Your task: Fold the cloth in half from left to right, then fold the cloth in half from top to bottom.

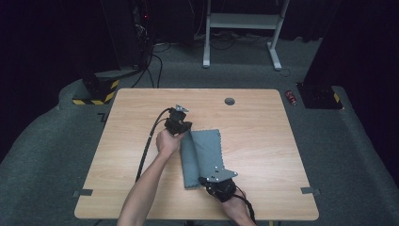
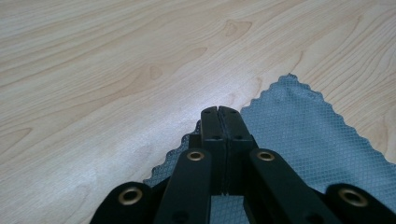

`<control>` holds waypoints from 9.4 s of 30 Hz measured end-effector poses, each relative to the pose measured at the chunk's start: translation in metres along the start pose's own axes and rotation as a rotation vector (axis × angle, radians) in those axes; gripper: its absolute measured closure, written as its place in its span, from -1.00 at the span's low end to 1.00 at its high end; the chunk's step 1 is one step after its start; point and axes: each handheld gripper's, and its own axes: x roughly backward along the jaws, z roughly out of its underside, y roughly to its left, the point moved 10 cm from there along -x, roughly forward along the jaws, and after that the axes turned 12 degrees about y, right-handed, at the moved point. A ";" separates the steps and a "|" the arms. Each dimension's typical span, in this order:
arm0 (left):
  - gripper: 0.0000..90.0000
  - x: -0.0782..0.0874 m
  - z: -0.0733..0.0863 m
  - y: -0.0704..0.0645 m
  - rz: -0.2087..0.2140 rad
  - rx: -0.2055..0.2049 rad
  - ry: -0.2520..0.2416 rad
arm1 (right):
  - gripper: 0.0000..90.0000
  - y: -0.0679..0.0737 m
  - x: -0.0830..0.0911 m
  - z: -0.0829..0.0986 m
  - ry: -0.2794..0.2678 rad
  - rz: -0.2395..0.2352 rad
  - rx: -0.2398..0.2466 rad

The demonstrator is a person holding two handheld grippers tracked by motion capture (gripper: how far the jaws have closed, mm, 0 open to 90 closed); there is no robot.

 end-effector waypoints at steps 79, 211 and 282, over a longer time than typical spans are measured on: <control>0.40 -0.053 -0.043 -0.072 0.000 -0.107 0.030 | 0.79 -0.056 0.037 0.064 0.059 0.093 -0.201; 0.02 0.009 0.053 -0.026 0.039 0.062 -0.038 | 0.47 -0.146 -0.003 -0.013 0.032 0.072 -0.378; 0.96 -0.011 0.025 -0.025 0.074 0.008 0.008 | 0.99 -0.184 -0.041 -0.041 0.104 0.140 -0.381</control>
